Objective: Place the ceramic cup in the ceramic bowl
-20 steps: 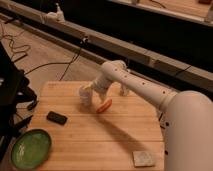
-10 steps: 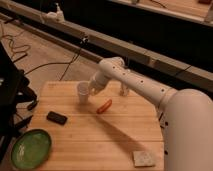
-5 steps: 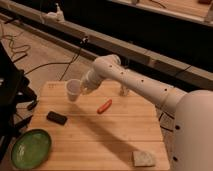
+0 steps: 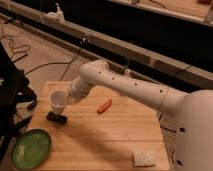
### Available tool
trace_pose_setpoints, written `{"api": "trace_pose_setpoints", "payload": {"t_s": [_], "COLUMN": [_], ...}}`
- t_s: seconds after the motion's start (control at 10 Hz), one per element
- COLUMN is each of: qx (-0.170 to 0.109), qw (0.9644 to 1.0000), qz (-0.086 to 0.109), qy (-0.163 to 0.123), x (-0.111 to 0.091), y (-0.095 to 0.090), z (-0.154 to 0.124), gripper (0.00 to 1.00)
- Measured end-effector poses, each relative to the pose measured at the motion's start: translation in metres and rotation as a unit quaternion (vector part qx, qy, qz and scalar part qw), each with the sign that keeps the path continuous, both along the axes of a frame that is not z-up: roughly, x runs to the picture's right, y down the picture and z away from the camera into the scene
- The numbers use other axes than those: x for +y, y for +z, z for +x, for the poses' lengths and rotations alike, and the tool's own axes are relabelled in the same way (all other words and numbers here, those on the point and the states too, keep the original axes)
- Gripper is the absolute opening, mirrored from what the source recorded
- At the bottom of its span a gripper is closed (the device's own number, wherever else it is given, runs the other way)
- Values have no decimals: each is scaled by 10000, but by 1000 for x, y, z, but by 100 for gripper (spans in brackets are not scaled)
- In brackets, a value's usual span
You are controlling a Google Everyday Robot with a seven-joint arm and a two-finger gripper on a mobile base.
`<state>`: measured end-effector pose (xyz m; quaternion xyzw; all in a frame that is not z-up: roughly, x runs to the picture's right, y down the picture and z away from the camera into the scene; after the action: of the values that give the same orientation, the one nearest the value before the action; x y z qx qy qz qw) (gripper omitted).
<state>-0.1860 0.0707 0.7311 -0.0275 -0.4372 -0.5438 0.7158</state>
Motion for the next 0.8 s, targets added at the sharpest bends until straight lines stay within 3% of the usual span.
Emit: {"api": "trace_pose_setpoints", "payload": {"t_s": [0.2,0.4,0.8], "qx": [-421,-884,-924], "qw": [9988,9942,9936], "qz": [-188,-462,-489], "qy": [-171,-413,-432], "x": [24,50,52], "y": [-26,-52,-54], "z": [-21,-38,-39], "gripper": [0,0,0]}}
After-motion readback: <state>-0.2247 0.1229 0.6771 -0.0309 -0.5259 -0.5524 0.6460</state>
